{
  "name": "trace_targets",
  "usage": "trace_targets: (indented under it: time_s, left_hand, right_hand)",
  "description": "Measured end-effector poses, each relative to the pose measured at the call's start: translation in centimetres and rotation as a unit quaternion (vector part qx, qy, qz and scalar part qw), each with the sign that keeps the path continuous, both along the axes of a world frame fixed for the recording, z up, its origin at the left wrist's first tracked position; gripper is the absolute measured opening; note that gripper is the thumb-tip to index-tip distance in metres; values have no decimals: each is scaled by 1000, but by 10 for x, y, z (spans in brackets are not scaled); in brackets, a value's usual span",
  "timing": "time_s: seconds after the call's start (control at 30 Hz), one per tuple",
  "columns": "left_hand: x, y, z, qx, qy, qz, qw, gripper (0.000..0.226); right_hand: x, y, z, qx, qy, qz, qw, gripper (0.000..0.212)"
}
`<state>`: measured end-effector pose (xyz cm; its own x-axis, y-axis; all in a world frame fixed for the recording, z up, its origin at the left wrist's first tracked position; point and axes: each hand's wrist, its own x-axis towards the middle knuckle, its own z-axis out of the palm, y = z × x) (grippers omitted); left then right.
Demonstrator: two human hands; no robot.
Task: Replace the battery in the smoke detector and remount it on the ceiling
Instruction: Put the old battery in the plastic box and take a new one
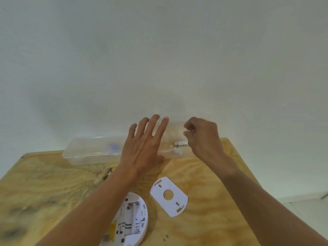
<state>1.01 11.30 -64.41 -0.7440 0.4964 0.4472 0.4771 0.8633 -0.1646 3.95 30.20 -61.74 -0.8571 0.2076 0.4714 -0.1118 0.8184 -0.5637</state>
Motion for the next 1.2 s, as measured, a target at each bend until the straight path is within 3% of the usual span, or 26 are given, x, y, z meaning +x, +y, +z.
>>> trace_targets:
  time_s: [0.1,0.2,0.3,0.57,0.7,0.87,1.0,1.1,1.2]
  left_hand:
    - [1,1,-1,0,7,1,1000,125]
    - [2,1,-2,-5,17,6,1000,125]
    - [4,2,-2,-5,28,9,1000,123]
    - [6,2,-6,-12,48,-7,999,103]
    - [6,4,-5,-28,28,-9,999,80]
    - [5,4,-12,-33,16,-20,999,53]
    - [6,1,-17,24,29,-54,998,33]
    - [8,0,-15,50,6,-69,996,42]
    - [8,0,-16,66,-12,-72,995,33]
  right_hand:
    - [12,11,13,53,80,-12,995,30]
    - [11,28,23,139,-2,-33,990,49]
    - [8,39,27,173,-60,-14,983,40]
    - [17,37,17,195,-64,36,978,30]
    - [27,34,-2,216,-78,59,972,30]
    - [29,37,-16,179,-72,67,979,28]
    - [30,44,-22,153,-56,59,985,25]
    - [30,43,-28,131,-38,64,989,21]
    - [29,41,-32,120,-22,59,991,17]
